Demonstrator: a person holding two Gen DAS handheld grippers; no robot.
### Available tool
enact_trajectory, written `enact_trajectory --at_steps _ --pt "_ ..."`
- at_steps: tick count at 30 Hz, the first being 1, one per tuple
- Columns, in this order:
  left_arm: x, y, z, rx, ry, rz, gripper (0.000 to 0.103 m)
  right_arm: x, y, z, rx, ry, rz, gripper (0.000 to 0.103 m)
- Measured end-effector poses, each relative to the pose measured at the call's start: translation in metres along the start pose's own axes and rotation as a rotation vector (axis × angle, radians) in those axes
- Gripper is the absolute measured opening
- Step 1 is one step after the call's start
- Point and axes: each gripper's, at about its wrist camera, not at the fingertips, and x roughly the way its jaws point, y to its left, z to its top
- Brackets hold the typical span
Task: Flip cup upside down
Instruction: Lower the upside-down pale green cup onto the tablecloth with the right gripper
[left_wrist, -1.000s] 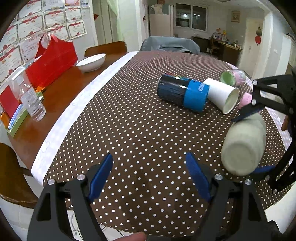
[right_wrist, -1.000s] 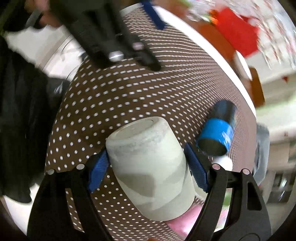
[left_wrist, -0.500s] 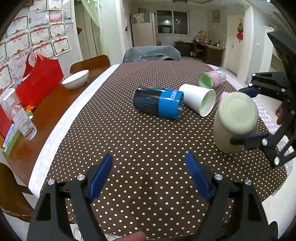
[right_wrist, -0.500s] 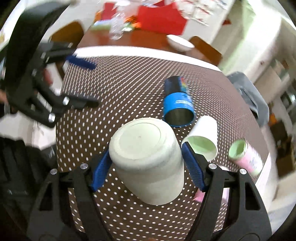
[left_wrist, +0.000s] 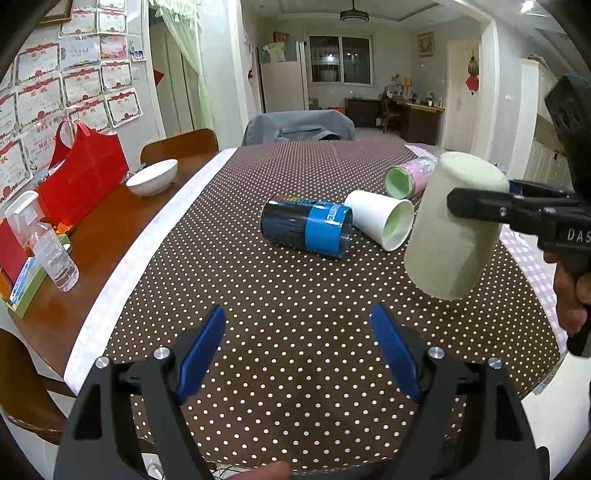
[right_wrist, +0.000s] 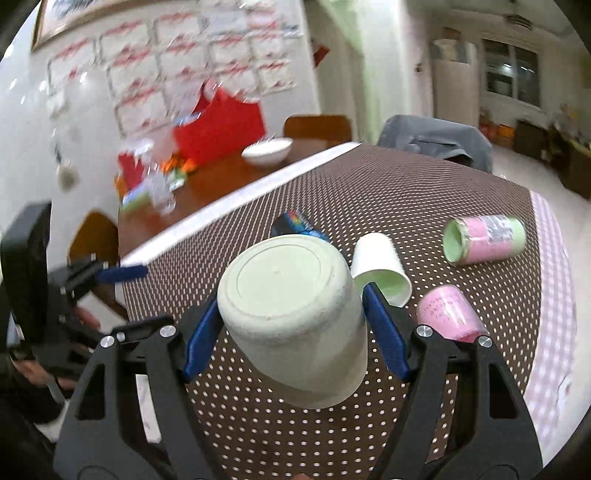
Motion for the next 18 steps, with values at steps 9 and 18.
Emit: enact_trajectory --at_steps 9,18 --pt "-0.010 -0.011 0.004 -0.007 -0.025 -0.023 0.080 -0.025 -0.004 -0.025 0.113 -0.103 -0.116 0.073" --pt "-0.012 -0.017 0.002 -0.017 -0.023 -0.029 0.080 -0.014 0.001 -0.056 0.129 -0.109 -0.219 0.073"
